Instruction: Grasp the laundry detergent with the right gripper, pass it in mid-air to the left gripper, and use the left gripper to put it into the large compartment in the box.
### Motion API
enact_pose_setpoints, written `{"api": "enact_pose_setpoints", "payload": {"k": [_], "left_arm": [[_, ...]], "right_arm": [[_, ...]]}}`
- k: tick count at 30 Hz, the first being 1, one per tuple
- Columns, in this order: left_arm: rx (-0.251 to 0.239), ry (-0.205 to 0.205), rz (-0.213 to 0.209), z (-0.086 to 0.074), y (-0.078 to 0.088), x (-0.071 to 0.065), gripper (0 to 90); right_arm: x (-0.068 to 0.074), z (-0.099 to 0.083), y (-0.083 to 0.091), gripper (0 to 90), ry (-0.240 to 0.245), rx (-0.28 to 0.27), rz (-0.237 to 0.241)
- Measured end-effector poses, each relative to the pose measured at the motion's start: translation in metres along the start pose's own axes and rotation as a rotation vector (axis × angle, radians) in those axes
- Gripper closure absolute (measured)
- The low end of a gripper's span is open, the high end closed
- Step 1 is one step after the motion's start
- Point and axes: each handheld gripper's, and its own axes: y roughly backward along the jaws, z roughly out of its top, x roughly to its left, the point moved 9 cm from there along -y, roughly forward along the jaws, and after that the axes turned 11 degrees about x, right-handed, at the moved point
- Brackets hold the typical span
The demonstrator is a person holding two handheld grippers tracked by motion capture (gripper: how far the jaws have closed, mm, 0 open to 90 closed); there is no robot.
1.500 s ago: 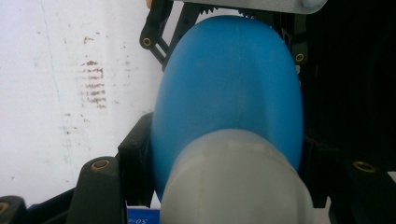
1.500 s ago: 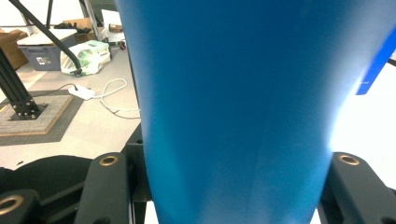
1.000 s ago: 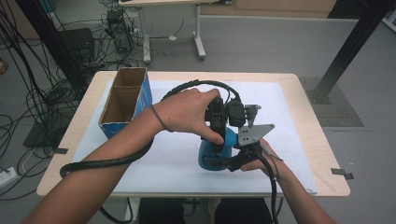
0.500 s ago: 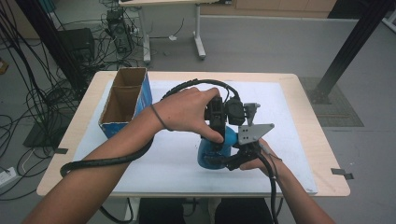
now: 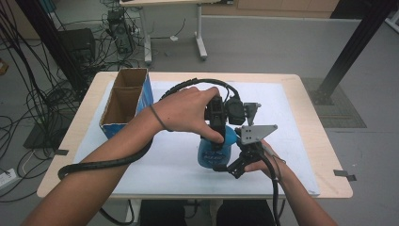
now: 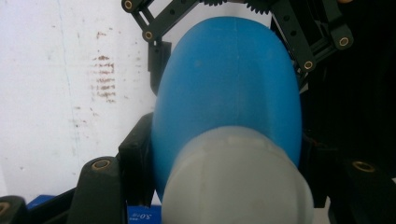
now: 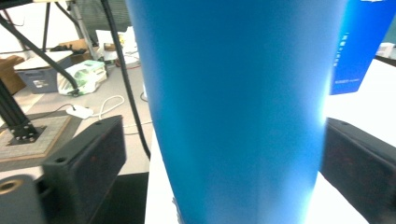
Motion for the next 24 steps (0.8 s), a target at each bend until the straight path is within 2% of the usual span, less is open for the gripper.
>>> {"api": "enact_pose_setpoints", "payload": {"k": [6,16,24], "left_arm": [[0.01,0.006,-0.004,0.0,-0.001,0.0,37.5],[0.013,0.021,-0.007,-0.004,0.002,0.0,37.5],[-0.002,0.069,-0.02,-0.012,0.007,0.005,37.5]], "right_arm": [[0.001,-0.001,0.002,1.7,-0.005,0.01,-0.029],[0.002,-0.006,0.008,1.8,-0.021,0.018,-0.045],[0.002,-0.011,0.014,1.8,-0.04,0.016,-0.062]]}}
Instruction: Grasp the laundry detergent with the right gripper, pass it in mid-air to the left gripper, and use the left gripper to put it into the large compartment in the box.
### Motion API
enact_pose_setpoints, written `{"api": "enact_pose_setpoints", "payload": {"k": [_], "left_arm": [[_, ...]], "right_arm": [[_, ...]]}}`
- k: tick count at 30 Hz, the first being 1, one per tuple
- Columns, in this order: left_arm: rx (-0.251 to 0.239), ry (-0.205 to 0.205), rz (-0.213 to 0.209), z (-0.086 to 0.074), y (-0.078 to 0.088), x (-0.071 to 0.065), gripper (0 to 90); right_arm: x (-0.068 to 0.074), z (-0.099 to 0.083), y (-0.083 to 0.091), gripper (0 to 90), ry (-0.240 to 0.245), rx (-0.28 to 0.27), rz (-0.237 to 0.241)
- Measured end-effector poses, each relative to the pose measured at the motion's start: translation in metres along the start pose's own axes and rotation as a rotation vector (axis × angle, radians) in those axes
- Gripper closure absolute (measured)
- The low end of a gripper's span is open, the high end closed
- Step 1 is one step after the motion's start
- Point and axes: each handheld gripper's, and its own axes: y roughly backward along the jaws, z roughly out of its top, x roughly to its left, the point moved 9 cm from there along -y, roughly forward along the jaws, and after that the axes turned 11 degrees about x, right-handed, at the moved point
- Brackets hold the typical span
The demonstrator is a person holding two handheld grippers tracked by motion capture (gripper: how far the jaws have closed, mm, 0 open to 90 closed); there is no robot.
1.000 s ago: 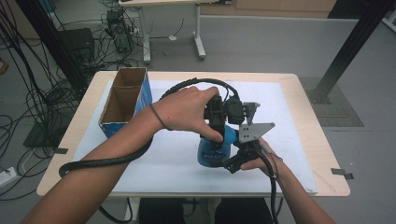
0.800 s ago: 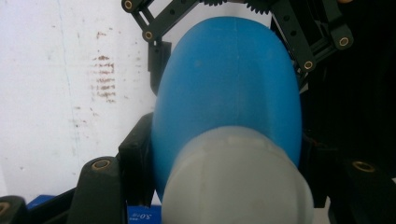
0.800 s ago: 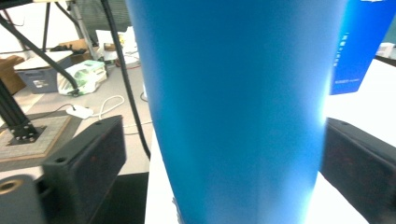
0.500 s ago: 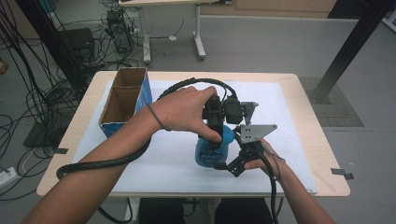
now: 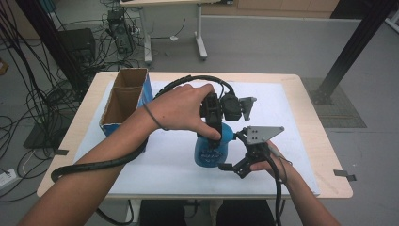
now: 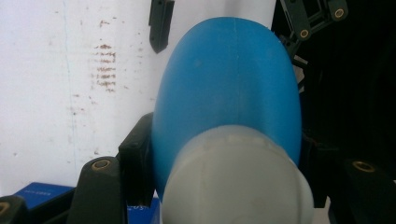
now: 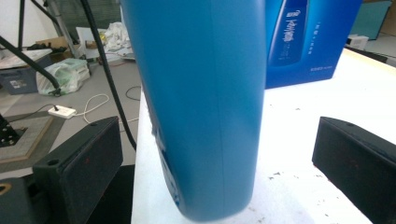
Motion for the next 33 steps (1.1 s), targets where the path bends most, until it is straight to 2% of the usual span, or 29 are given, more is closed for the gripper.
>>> {"api": "enact_pose_setpoints", "payload": {"k": [2,3,4,5,7,9,12,15,16,17,18,20,24,28,29,31,32,33], "left_arm": [[-0.004,0.028,0.003,-0.003,0.002,0.002,37.5],[-0.004,0.028,0.003,-0.003,0.002,0.002,37.5],[-0.006,0.052,0.005,-0.005,0.004,0.004,37.6],[-0.006,0.052,0.005,-0.005,0.004,0.004,37.6],[-0.009,0.112,-0.004,-0.008,0.006,0.008,37.5],[-0.007,0.12,-0.002,-0.009,0.007,0.01,37.5],[-0.008,0.188,-0.004,-0.014,0.008,0.015,37.5],[-0.006,0.208,-0.007,-0.017,0.009,0.018,37.5],[-0.006,0.239,-0.018,-0.022,0.01,0.023,37.5],[-0.006,0.239,-0.018,-0.022,0.01,0.023,37.5],[-0.013,0.256,-0.021,-0.024,0.01,0.024,37.5],[-0.018,0.324,-0.037,-0.03,0.013,0.03,37.5],[-0.019,0.35,-0.038,-0.035,0.016,0.035,37.5],[-0.04,0.453,-0.049,-0.046,0.021,0.046,37.5],[-0.04,0.453,-0.049,-0.046,0.021,0.046,37.5],[-0.04,0.497,-0.048,-0.052,0.023,0.052,37.5],[-0.04,0.497,-0.048,-0.052,0.023,0.052,37.5],[-0.043,0.541,-0.057,-0.056,0.024,0.059,37.6]], "right_arm": [[0.0,-0.001,0.001,1.8,-0.004,0.002,-0.006],[0.0,-0.002,0.001,1.8,-0.003,0.003,-0.008],[0.0,-0.002,0.001,1.8,-0.003,0.003,-0.008],[0.0,-0.002,0.001,1.8,-0.003,0.003,-0.008],[-0.001,-0.004,0.001,1.8,-0.006,0.006,-0.014],[-0.001,-0.004,0.001,1.8,-0.009,0.004,-0.017],[-0.001,-0.006,0.001,1.8,-0.016,0.003,-0.026],[-0.001,-0.006,0.001,1.9,-0.017,0.001,-0.027],[-0.001,-0.007,0.001,1.8,-0.021,-0.001,-0.035],[-0.001,-0.007,0.001,1.8,-0.021,-0.001,-0.035],[-0.002,-0.007,0.002,1.8,-0.024,0.001,-0.038],[-0.002,-0.008,0.003,1.8,-0.028,0.001,-0.042],[-0.002,-0.008,0.003,1.9,-0.029,0.0,-0.047],[-0.002,-0.009,0.002,2.1,-0.033,0.0,-0.055],[-0.002,-0.009,0.001,2.1,-0.034,0.001,-0.054],[-0.002,-0.009,0.0,2.1,-0.031,0.002,-0.055],[-0.002,-0.009,0.0,2.1,-0.031,0.002,-0.055],[-0.001,-0.008,0.0,2.1,-0.028,0.006,-0.063]]}}
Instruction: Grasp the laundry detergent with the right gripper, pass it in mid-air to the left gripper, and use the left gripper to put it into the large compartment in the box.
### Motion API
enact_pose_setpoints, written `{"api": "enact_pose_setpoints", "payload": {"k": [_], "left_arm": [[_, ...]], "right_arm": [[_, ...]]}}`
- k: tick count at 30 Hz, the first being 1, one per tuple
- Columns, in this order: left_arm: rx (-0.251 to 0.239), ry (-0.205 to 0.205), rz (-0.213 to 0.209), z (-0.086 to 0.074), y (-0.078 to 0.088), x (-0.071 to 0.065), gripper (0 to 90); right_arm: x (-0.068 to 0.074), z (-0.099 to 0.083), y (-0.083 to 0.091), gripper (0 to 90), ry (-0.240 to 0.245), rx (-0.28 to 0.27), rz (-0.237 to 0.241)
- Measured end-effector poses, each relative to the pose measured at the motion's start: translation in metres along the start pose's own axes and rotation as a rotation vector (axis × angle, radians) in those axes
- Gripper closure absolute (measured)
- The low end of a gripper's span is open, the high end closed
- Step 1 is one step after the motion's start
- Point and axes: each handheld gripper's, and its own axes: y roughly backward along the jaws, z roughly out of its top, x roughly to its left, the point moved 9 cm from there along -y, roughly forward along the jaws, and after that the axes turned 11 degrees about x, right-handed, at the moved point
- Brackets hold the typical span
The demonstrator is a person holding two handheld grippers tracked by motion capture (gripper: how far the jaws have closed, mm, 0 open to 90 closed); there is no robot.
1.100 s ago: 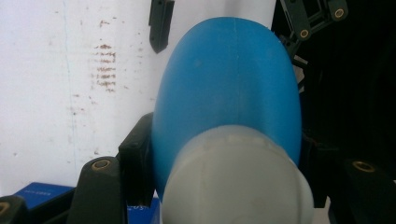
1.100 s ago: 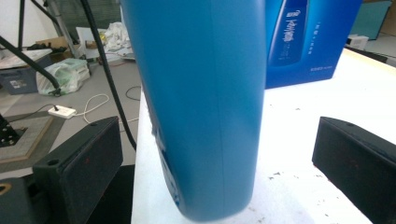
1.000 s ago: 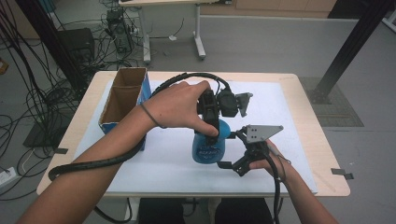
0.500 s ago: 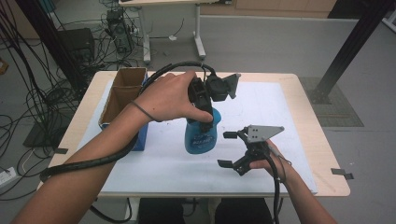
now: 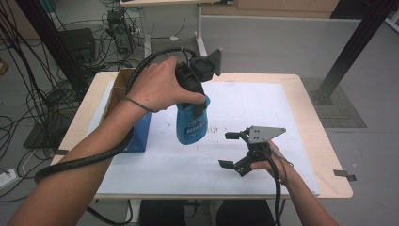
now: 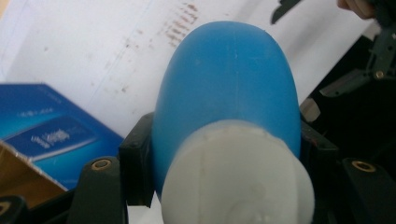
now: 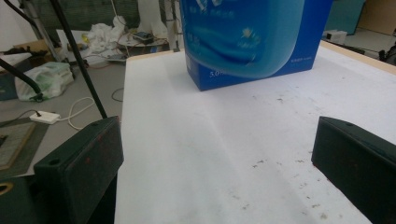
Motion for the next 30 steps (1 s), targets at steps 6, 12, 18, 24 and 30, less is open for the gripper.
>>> {"api": "enact_pose_setpoints", "payload": {"k": [6,12,18,24,30], "left_arm": [[-0.019,0.09,-0.008,-0.002,0.007,0.018,37.6],[-0.042,0.173,-0.026,-0.009,0.02,0.039,37.6],[-0.05,0.26,-0.005,-0.017,0.029,0.058,37.6],[-0.093,0.355,-0.033,-0.033,0.036,0.083,37.6],[-0.122,0.459,-0.042,-0.048,0.041,0.103,37.6]], "right_arm": [[-0.001,0.0,-0.002,2.2,-0.002,0.002,-0.006],[-0.001,0.0,-0.003,2.2,-0.001,0.008,-0.015],[-0.001,0.0,-0.003,2.3,-0.004,0.004,-0.029],[-0.002,-0.001,-0.003,2.4,-0.005,0.007,-0.038],[-0.002,-0.001,-0.004,2.9,0.0,0.007,-0.045]]}}
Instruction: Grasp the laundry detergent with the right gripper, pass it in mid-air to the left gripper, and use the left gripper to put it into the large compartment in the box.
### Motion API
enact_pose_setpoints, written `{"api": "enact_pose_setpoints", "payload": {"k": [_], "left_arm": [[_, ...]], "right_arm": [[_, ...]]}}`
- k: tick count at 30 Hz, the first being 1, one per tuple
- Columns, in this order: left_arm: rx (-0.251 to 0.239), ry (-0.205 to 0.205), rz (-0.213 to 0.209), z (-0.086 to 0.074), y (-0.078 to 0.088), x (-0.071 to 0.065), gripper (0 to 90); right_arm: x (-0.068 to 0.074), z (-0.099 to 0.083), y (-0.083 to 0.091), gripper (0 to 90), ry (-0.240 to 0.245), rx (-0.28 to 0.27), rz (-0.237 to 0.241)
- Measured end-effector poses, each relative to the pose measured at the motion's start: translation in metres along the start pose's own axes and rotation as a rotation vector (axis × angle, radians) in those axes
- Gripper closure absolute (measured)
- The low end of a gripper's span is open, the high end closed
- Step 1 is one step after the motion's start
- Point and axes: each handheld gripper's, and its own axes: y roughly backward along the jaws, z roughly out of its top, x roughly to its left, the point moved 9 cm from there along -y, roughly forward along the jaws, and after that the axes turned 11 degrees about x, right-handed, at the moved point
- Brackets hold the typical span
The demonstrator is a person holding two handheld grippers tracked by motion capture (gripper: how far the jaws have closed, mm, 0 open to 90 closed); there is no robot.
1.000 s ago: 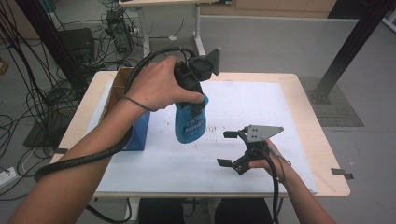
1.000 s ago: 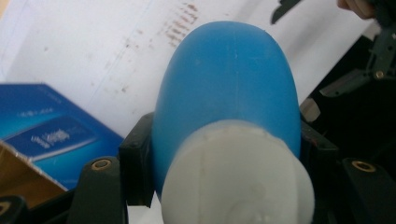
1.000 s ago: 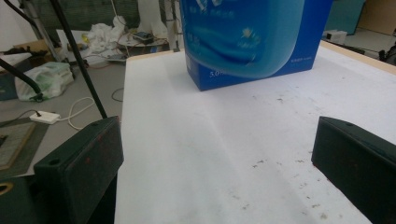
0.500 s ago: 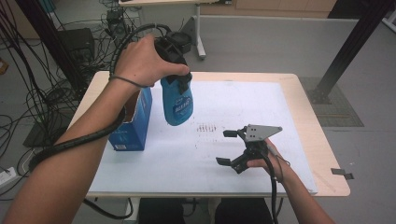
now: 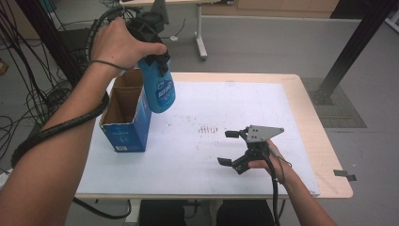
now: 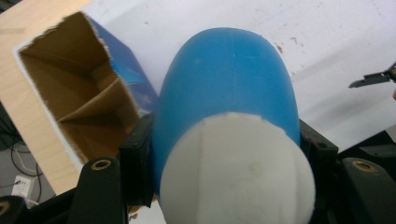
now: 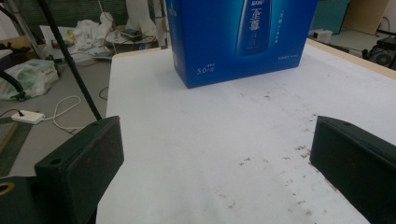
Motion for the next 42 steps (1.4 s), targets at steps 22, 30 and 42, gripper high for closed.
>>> {"api": "enact_pose_setpoints", "payload": {"k": [22,30,42], "left_arm": [[0.011,0.299,0.086,-0.011,0.013,0.058,37.5],[0.02,0.346,0.089,-0.014,0.003,0.068,37.6],[0.062,0.388,0.071,-0.018,-0.029,0.084,37.6]], "right_arm": [[-0.001,0.001,-0.001,2.5,-0.006,-0.016,-0.024],[-0.002,0.0,0.0,2.4,-0.02,-0.024,-0.031],[-0.003,-0.004,0.002,2.5,-0.03,-0.024,-0.042]]}}
